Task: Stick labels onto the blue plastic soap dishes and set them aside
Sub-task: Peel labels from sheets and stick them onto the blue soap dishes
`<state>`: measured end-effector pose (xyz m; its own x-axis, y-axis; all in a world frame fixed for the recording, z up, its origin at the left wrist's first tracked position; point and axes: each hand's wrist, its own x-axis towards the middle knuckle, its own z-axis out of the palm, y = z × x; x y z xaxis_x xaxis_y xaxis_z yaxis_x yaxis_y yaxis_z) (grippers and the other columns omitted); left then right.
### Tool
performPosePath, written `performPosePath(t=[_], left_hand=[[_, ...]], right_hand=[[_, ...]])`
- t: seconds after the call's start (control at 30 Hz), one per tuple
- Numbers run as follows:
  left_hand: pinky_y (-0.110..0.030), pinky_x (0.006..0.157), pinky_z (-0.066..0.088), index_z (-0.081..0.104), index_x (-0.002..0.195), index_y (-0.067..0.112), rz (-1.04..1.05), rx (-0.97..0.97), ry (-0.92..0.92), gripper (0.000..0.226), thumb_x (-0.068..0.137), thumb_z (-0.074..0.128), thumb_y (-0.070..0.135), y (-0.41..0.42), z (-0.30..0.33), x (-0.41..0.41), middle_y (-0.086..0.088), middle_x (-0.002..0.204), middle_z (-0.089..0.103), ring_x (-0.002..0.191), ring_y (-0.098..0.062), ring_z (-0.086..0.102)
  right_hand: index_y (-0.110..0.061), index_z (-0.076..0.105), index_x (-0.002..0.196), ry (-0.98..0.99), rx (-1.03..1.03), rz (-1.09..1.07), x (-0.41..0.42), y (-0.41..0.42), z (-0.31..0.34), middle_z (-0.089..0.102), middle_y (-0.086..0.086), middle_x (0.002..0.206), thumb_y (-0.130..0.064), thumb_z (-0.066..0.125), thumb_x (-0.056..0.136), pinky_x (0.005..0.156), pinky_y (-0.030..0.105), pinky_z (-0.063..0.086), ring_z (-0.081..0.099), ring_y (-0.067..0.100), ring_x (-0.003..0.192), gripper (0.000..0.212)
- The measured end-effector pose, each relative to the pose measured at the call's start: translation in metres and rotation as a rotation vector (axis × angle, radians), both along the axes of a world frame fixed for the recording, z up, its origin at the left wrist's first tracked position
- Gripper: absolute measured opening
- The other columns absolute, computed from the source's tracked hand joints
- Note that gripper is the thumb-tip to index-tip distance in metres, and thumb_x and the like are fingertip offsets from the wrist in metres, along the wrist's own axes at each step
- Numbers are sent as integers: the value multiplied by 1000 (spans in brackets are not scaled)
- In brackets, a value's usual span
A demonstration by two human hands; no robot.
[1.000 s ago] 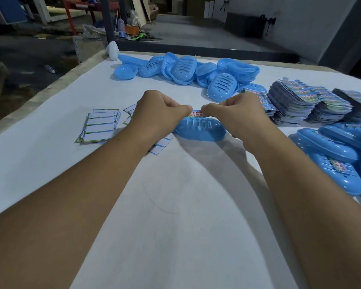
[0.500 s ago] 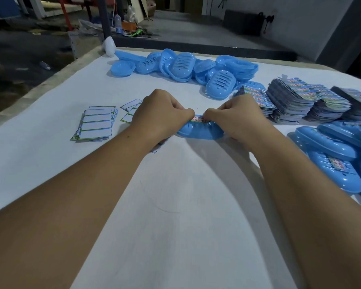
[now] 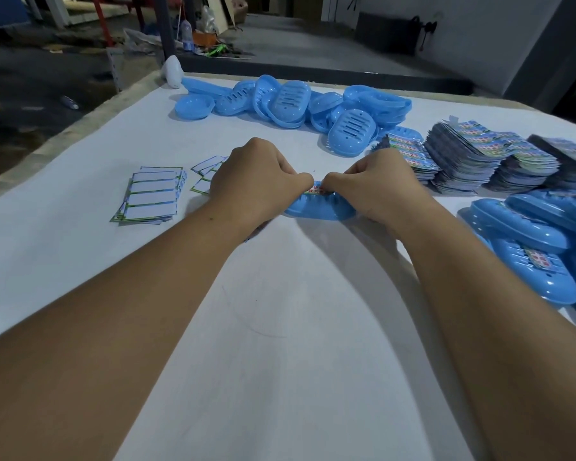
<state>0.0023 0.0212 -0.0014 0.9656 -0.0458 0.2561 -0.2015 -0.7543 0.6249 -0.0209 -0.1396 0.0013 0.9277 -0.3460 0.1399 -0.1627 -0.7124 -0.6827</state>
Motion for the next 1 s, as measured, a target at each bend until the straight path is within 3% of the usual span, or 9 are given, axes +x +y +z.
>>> performPosePath(t=[0.27,0.43,0.6,0.8,1.0], left_hand=[[-27,57,48,73,72,27,1,39,-11,20,74,71,47,0,-3,3,14,63,65,65,-9,63],[-28,62,46,70,71,28,-13,75,-33,23,73,73,51,0,-5,7,14,69,66,75,-8,63],[-29,65,45,62,65,30,-7,151,-114,31,74,73,57,0,-6,8,13,72,64,78,-13,62],[-27,57,35,53,63,32,11,212,-194,37,75,72,61,-1,-7,9,16,67,54,72,-11,57],[-24,56,38,62,74,29,28,39,-113,32,78,70,60,4,-9,12,17,70,58,70,0,55]], right_hand=[[-7,76,70,9,-36,-1,0,1,0,52,0,51,-40,75,74,49,28,35,43,15,50,33],[-10,77,70,10,-92,9,0,2,1,64,4,59,-41,76,75,51,28,38,50,15,55,31],[-15,76,65,4,-167,5,-1,2,2,60,-3,48,-49,77,75,48,26,38,54,13,56,35],[-15,73,63,-40,-292,2,-3,2,2,65,0,53,-53,75,74,51,28,43,63,15,62,39],[-19,66,72,-91,-101,36,-4,-3,3,64,-9,65,-48,75,80,51,28,38,56,6,61,31]])
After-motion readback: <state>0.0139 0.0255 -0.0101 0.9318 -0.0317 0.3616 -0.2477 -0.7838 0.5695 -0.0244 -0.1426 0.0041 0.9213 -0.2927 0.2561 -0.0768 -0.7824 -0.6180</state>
